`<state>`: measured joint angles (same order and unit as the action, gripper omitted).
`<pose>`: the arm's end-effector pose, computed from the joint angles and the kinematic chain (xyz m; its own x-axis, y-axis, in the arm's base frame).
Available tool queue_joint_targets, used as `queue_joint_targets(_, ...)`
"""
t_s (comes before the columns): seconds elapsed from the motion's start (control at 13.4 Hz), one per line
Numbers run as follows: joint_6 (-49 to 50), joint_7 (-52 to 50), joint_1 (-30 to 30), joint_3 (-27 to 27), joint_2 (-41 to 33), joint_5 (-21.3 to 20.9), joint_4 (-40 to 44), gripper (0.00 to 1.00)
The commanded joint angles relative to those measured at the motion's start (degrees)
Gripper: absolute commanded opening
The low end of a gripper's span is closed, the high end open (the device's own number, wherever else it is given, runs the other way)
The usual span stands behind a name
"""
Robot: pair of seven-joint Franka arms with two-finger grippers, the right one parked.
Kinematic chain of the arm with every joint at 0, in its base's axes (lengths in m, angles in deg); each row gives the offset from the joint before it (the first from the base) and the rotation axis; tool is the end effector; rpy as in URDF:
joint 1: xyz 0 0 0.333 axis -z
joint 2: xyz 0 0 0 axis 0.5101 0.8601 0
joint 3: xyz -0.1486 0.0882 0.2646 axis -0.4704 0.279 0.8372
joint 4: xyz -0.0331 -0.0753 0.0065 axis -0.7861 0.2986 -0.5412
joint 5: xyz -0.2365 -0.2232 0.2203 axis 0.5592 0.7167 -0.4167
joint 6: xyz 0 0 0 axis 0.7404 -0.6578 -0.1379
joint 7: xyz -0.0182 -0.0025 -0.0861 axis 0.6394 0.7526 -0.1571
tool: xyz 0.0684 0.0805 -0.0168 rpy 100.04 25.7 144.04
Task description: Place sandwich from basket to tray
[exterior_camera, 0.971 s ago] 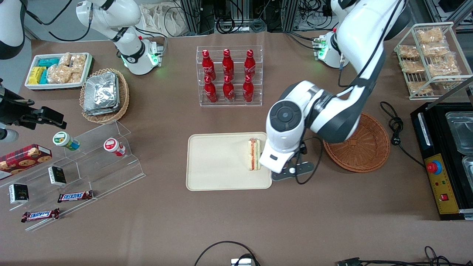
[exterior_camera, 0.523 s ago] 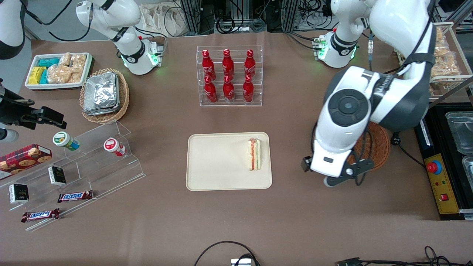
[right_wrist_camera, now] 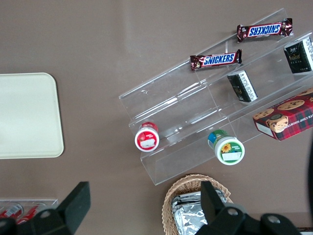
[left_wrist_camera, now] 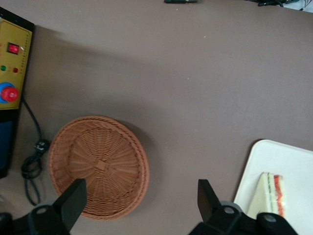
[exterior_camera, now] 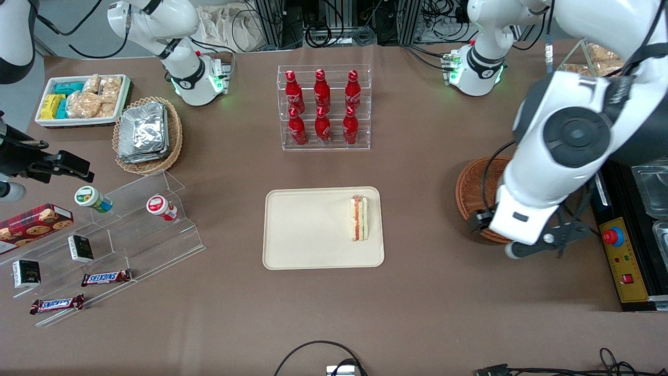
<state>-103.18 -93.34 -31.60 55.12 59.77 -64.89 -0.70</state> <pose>0.6497 -0.1886 0.5496 0.9690 0.2434 0.0430 0.2471 -0.9583 -0.1436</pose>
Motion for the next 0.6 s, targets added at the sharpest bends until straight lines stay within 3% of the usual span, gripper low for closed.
queue_joint_targets(0.0, -2.21, 9.08, -0.31, 7.74, -10.32, 7.03, -11.82, 1.0)
queue_joint_targets(0.15, -3.01, 16.73, -0.04, 12.68, -15.08, 11.44, -16.06, 1.0)
queue_joint_targets(0.52, -3.01, 28.34, -0.04, 18.41, -23.53, 14.88, -22.47, 1.0)
